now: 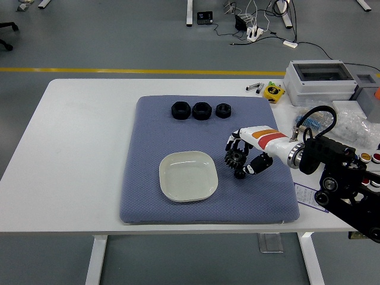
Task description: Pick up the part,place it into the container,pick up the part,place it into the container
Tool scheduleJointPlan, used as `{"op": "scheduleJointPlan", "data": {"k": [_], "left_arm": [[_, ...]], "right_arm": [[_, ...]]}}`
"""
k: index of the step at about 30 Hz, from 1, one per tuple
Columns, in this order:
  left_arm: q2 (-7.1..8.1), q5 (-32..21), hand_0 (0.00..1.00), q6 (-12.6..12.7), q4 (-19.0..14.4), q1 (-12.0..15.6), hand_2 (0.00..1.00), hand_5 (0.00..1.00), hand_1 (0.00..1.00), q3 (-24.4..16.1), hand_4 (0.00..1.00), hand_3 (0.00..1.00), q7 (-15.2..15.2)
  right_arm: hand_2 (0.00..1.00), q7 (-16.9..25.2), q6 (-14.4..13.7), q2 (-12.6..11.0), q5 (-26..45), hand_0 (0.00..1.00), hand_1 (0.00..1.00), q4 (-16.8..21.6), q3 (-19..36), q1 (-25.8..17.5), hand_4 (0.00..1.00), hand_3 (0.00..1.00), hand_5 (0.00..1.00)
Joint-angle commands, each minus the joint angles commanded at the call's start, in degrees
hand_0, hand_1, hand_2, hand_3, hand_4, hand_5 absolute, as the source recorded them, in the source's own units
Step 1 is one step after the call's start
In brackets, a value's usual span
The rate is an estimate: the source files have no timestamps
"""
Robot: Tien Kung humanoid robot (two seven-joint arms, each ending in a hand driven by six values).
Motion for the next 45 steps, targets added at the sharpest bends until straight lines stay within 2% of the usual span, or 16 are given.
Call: {"op": "scheduleJointPlan", "data": {"k": [4, 6, 8, 9, 10, 14, 15, 20, 21, 26, 27, 32, 33, 41, 45], "left_arm": [[0.05, -0.03, 0.709, 0.01, 0.00, -0.14, 0.643, 0.699, 0.610, -0.03, 0.620, 0.566, 0.02], [0.08, -0.21, 0.709, 0.03, 0.00, -0.17, 0.643, 0.699, 0.610, 0.04, 0.620, 0.566, 0.00], [0.14, -0.25, 0.709, 0.10, 0.00, -0.24, 0.643, 0.699, 0.610, -0.07, 0.620, 0.566, -0.03], [0.16, -0.24, 0.710, 0.13, 0.00, -0.28, 0.642, 0.699, 0.608, -0.12, 0.619, 0.567, -0.02], [0.19, -0.28, 0.710, 0.13, 0.00, -0.32, 0.642, 0.699, 0.608, -0.08, 0.619, 0.567, -0.03], [0.27, -0.28, 0.710, 0.21, 0.00, -0.32, 0.642, 0.699, 0.608, -0.13, 0.619, 0.567, 0.00], [0.28, -0.20, 0.710, 0.22, 0.00, -0.32, 0.643, 0.698, 0.607, -0.15, 0.619, 0.567, 0.03], [0.30, 0.10, 0.710, 0.21, 0.00, -0.24, 0.643, 0.698, 0.607, -0.02, 0.619, 0.567, 0.21], [0.29, 0.13, 0.712, 0.22, 0.00, -0.23, 0.646, 0.698, 0.605, -0.01, 0.618, 0.566, 0.22], [0.27, 0.30, 0.712, 0.28, 0.00, -0.11, 0.646, 0.698, 0.605, 0.02, 0.618, 0.566, 0.26], [0.25, 0.32, 0.711, 0.31, 0.00, -0.06, 0.644, 0.700, 0.608, 0.01, 0.620, 0.566, 0.26], [0.20, 0.95, 0.711, 0.35, 0.00, 0.19, 0.644, 0.700, 0.608, -0.22, 0.620, 0.566, 0.41], [0.20, 1.04, 0.712, 0.36, 0.00, 0.23, 0.645, 0.698, 0.607, -0.26, 0.619, 0.565, 0.44], [0.20, 1.69, 0.711, 0.41, 0.00, 0.46, 0.643, 0.697, 0.607, -0.51, 0.618, 0.565, 0.52], [0.24, 1.30, 0.711, 0.42, 0.00, 0.31, 0.644, 0.698, 0.606, -0.38, 0.619, 0.565, 0.36]], "right_arm": [[0.440, -0.14, 1.24, 4.11, 0.92, 0.487, 0.410, -0.94, -3.20, 3.96, 0.621, 0.419, 0.002], [0.440, -0.64, 1.94, 5.44, 0.95, 0.487, 0.410, -1.21, -4.47, 5.42, 0.621, 0.419, 0.002], [0.440, -1.51, 3.46, 7.38, 0.80, 0.487, 0.410, -1.98, -6.04, 7.28, 0.621, 0.419, 0.002], [0.449, -1.86, 4.07, 8.43, 0.59, 0.500, 0.417, -2.72, -6.90, 8.21, 0.561, 0.427, 0.002], [0.449, -2.18, 4.50, 9.22, 0.29, 0.500, 0.417, -3.33, -7.58, 8.87, 0.561, 0.427, 0.002], [0.449, -2.95, 5.63, 11.83, 0.04, 0.500, 0.417, -6.17, -10.61, 10.90, 0.561, 0.427, 0.002], [0.484, -3.10, 5.80, 12.44, -0.02, 0.489, 0.440, -6.99, -11.22, 11.21, 0.470, 0.449, 0.002], [0.484, -3.27, 5.85, 14.88, -0.03, 0.489, 0.440, -10.83, -12.69, 11.54, 0.470, 0.449, 0.002], [0.606, -3.28, 5.85, 15.08, -0.01, 0.552, 0.516, -11.18, -12.78, 11.51, 0.655, 0.574, 0.002], [0.606, -3.40, 6.23, 15.69, -0.17, 0.552, 0.516, -12.62, -13.72, 11.21, 0.655, 0.574, 0.002], [0.759, -3.08, 6.01, 15.74, -0.36, 0.633, 0.642, -12.80, -13.82, 11.12, 0.901, 0.830, 0.081], [0.759, -0.99, 4.72, 15.95, -1.29, 0.633, 0.642, -13.65, -14.05, 10.82, 0.901, 0.830, 0.081], [0.849, -0.73, 4.51, 15.93, -1.45, 0.699, 0.727, -13.70, -14.02, 10.79, 0.996, 0.918, 0.129], [0.876, -0.15, 4.09, 14.92, -1.78, 0.725, 0.741, -13.39, -12.40, 10.52, 0.998, 0.933, 0.159], [0.870, -0.19, 3.82, 13.14, -1.68, 0.727, 0.736, -12.07, -9.10, 10.19, 0.998, 0.910, 0.166]]}}
